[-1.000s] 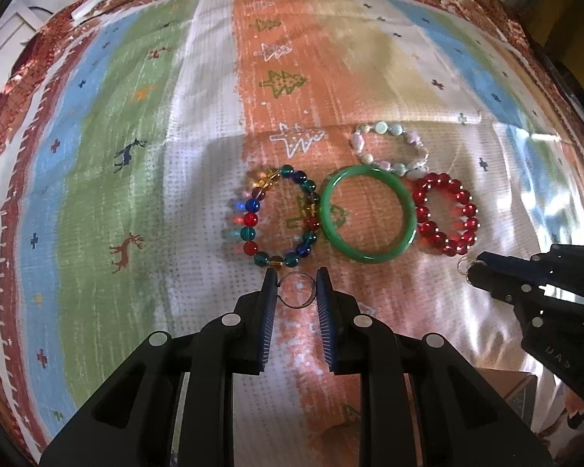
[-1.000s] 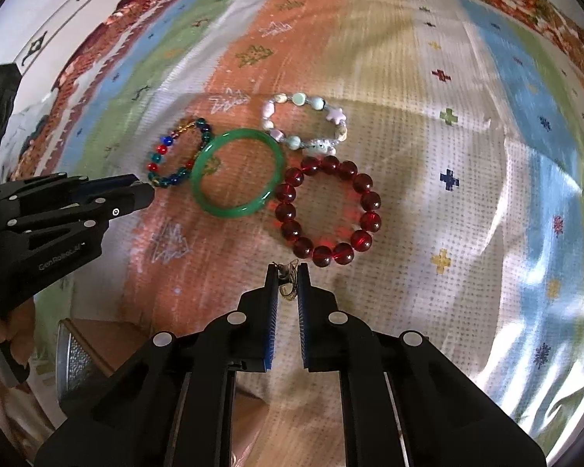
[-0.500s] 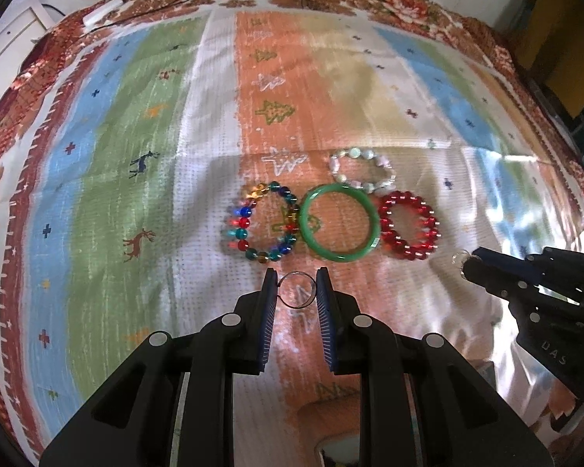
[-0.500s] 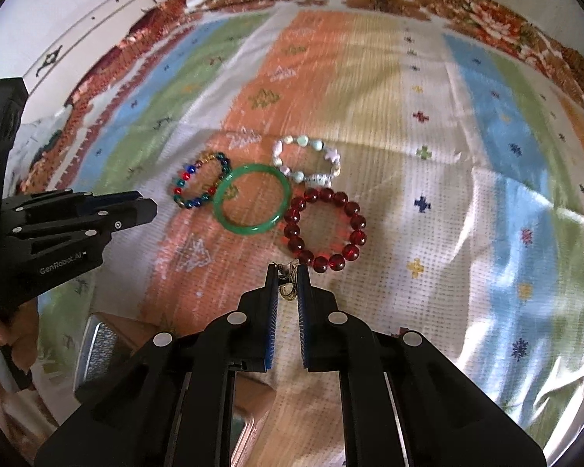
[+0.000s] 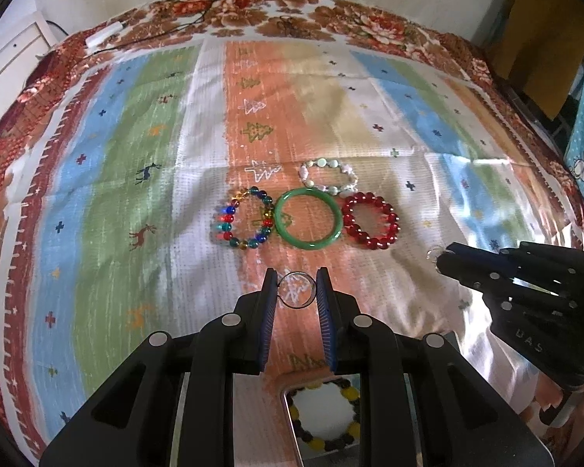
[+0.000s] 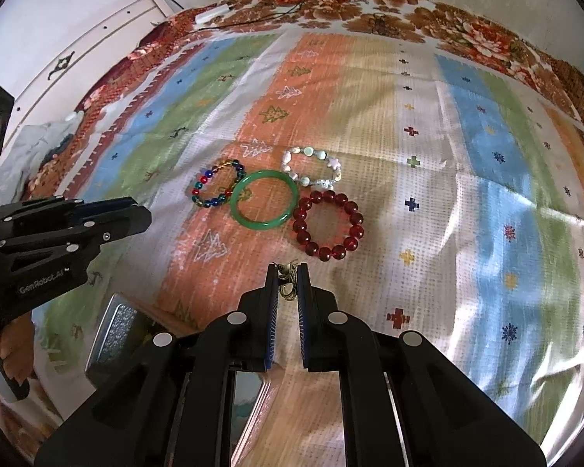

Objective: Organize jewelry
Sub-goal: 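Carry both held small rings over the silver tin box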

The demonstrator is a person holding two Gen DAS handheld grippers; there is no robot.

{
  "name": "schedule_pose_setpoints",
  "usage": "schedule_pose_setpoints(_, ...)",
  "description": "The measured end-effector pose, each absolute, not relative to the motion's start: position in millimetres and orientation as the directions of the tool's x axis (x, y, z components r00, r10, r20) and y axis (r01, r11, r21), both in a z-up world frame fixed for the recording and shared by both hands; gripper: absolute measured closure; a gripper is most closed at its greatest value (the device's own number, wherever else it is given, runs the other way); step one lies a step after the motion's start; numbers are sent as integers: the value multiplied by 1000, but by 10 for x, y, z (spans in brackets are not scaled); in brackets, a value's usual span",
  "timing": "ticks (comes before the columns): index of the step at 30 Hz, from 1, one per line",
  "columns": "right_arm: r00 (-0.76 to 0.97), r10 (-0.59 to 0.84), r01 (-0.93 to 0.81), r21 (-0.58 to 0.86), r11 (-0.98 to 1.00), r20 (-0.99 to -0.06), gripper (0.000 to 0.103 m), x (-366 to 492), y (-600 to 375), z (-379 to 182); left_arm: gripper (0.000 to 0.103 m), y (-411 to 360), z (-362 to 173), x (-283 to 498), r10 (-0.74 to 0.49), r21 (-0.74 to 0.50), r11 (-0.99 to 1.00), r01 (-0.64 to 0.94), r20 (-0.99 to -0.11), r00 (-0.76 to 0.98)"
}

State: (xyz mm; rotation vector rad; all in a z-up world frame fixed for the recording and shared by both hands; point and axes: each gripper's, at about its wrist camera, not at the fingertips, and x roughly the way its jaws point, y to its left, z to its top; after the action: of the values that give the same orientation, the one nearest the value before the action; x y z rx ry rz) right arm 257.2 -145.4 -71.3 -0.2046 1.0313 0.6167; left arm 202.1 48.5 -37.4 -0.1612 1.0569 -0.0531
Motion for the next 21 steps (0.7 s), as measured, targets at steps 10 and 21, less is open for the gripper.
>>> schedule_pose_setpoints(10,433,409,-591,89,802,-803,93,2329,-1486,-559,83,388,-208,1769,-115,-139,990,-2,-826,551)
schedule_pose_setpoints(21,443,458,-610,116,784,-770,93,2102,-1540,-480,83,267,-108,1502,-119,-111,993,50,-789,603)
